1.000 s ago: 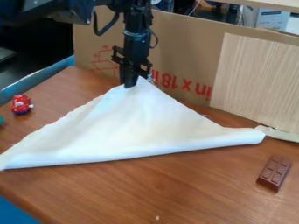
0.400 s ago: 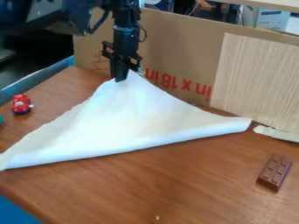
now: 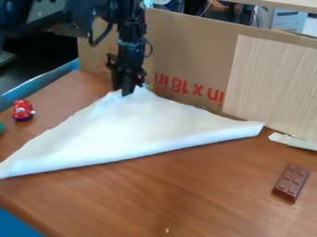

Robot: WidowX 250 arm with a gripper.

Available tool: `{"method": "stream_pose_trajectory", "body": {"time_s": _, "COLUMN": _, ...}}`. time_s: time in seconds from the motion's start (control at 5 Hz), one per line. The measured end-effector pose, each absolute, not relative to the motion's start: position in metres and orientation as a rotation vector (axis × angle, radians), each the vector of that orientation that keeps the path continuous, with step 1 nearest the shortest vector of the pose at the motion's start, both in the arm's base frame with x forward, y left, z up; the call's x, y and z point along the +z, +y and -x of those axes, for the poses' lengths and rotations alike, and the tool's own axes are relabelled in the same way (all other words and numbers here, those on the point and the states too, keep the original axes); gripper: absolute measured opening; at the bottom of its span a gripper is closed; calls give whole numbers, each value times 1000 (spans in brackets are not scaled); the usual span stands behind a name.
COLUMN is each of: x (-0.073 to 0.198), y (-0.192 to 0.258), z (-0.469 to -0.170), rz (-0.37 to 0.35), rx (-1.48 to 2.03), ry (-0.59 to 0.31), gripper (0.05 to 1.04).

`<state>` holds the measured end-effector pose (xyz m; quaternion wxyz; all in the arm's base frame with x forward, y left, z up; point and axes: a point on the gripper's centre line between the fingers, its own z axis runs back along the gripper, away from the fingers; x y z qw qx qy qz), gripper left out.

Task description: Fold the cloth from bottom right to top left

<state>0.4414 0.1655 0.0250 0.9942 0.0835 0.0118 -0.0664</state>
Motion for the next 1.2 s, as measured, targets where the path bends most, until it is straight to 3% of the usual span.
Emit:
{"method": "stream_pose_trajectory", "body": {"time_s": 0.2, "x": 36, "y": 171, "z": -441, "rz": -233, "rx": -142, "ry": -41, "gripper": 775}}
{"method": "stream_pose_trajectory", "body": {"time_s": 0.4, "x": 38, "y": 176, "z": -440, "rz": -285, "rx": -150, "ry": -85, "gripper": 992}}
{"method": "stream_pose_trajectory", "body": {"time_s": 0.6, "x": 44, "y": 178, "z": -436, "rz": -336, "rx": -160, "ry": -139, "gripper": 1000}}
{"method": "stream_pose_trajectory", "body": {"time_s": 0.8, "x": 59, "y": 175, "z": -430, "rz": -344, "rx": -165, "ry": -189, "gripper": 1000}}
{"method": "stream_pose_trajectory", "body": {"time_s": 1.2, "x": 89, "y": 136, "z": -369, "rz": -239, "rx": -328, "ry": -216, "gripper": 1000}}
